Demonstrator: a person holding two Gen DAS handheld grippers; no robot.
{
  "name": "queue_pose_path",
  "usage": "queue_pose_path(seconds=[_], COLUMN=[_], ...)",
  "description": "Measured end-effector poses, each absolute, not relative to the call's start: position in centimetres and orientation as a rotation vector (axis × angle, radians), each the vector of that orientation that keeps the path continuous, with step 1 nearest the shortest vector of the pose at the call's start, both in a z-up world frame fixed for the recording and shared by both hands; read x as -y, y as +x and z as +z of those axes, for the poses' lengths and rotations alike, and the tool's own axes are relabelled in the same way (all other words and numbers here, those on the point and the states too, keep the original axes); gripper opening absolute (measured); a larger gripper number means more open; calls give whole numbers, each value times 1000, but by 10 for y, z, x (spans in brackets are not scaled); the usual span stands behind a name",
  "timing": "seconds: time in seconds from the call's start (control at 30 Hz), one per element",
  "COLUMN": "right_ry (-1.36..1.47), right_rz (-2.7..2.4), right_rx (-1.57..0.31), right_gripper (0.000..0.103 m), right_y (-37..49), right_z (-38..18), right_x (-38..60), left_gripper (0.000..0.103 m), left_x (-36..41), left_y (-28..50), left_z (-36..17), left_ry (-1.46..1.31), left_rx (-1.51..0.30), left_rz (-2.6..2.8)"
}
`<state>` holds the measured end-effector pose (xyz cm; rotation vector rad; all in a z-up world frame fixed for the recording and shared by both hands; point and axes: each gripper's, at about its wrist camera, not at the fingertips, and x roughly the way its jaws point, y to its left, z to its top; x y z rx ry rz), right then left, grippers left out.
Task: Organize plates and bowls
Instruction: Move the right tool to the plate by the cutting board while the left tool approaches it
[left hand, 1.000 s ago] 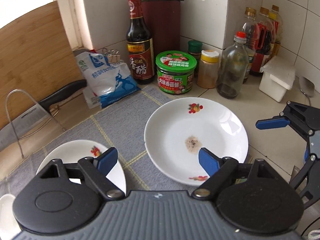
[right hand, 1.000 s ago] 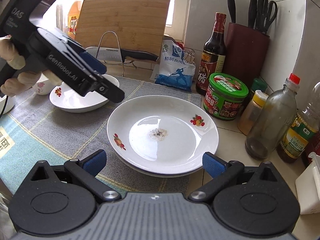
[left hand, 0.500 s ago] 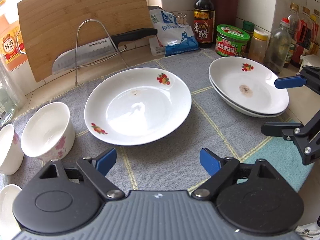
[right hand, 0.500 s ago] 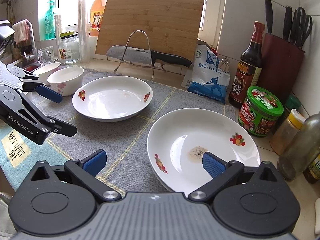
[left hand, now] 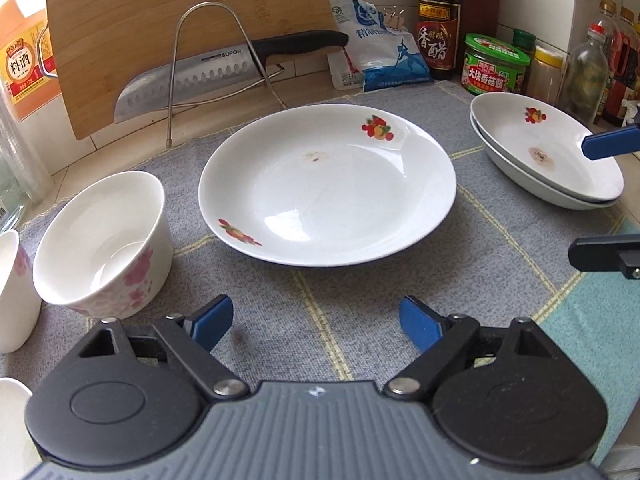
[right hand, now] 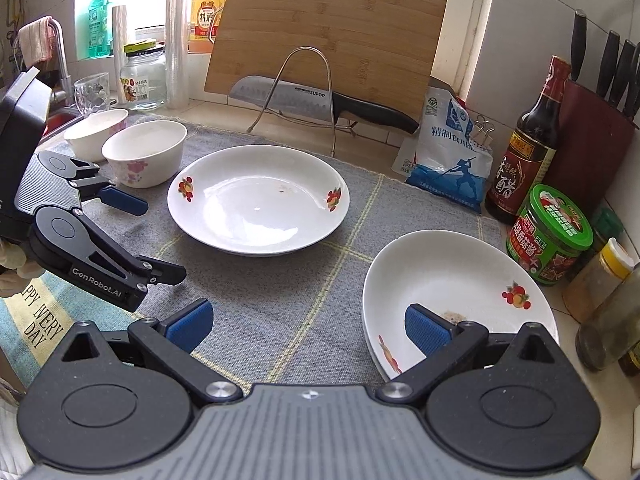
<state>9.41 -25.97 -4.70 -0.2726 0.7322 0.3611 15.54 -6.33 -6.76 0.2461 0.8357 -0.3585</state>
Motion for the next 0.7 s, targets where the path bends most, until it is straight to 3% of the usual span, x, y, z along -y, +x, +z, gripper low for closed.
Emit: queue_pose_path(seconds=[0.13,0.23,0.7], right_ry=[-282,-286,-377], right_rz=[368,389,575], right_rx=[-741,-744,-760], right_gripper=[103,103,103], right_y=[101,109,198], right_z=[-47,-47,-44], right_x=[255,253,235], left_gripper=[94,102,103], left_x=[65,66,71], left_y=[165,173,179], left_z=[-74,-77,-80], left_ry=[203,185,146], left_rx=[-832,-843,-810], left_rz=[-379,-380,-328])
